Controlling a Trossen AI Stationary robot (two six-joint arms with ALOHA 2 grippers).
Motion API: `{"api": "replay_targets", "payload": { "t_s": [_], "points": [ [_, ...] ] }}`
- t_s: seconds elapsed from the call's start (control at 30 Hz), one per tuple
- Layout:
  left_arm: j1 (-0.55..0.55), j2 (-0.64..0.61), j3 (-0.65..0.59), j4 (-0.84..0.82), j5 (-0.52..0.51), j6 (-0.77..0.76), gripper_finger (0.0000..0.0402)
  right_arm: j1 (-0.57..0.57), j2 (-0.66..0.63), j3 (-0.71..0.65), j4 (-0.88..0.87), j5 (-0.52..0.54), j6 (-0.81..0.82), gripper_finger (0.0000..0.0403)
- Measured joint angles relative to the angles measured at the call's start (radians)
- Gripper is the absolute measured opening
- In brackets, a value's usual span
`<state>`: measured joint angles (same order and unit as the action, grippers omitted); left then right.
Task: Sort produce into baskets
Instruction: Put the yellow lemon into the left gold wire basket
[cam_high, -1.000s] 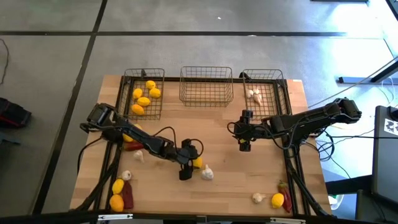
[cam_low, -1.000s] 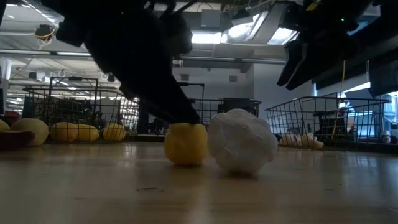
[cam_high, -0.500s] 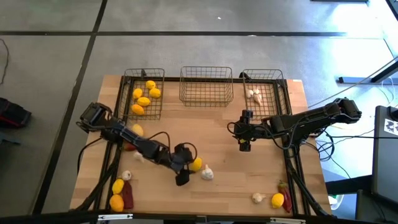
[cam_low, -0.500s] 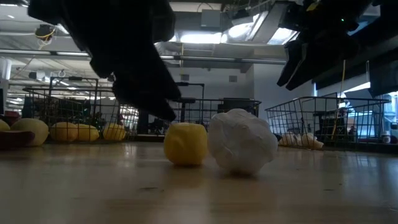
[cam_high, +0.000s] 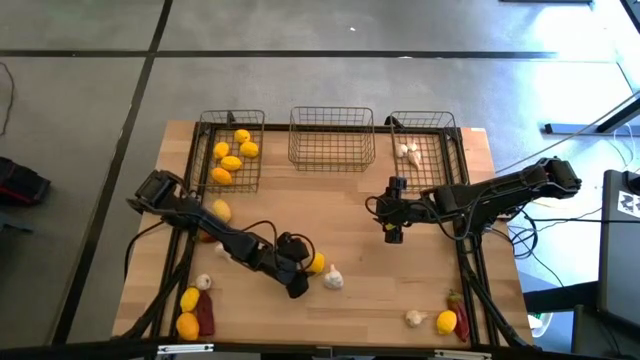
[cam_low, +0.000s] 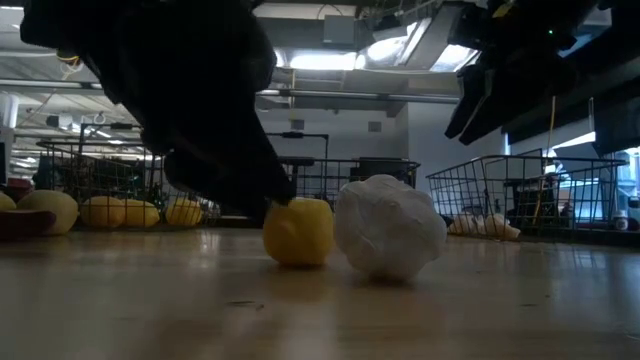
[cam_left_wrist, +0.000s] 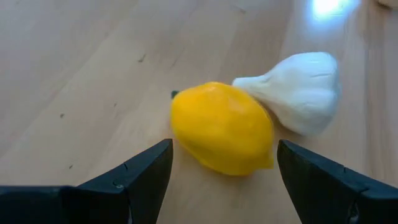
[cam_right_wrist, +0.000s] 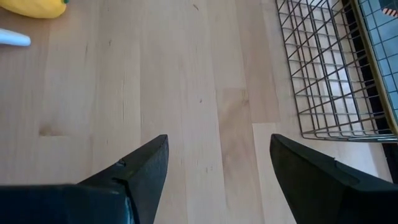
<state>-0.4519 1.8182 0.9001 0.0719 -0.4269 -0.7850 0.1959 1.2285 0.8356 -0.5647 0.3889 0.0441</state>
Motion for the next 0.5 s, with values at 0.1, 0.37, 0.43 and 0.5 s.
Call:
{"api": "replay_targets", "payload": {
  "t_s": [0.1, 0.37, 0.43, 0.5],
  "points": [
    [0.001, 0.013, 0.0, 0.01, -0.007, -0.002, 0.0282, 0.0, 0.0, 0.0, 0.007, 0.0, 0.0, 0.0276],
    [0.007, 0.004, 0.0, -0.162, -0.029, 0.001, 0.0282, 0.0, 0.0, 0.0, 0.014, -0.006, 0.001, 0.0276],
    [0.011, 0.004, 0.0, -0.177, -0.031, 0.002, 0.0282, 0.0, 0.0, 0.0, 0.014, -0.007, 0.001, 0.0276],
    [0.014, -0.002, 0.0, -0.167, -0.031, 0.004, 0.0282, 0.0, 0.0, 0.0, 0.017, -0.008, 0.001, 0.0276]
  ]
}}
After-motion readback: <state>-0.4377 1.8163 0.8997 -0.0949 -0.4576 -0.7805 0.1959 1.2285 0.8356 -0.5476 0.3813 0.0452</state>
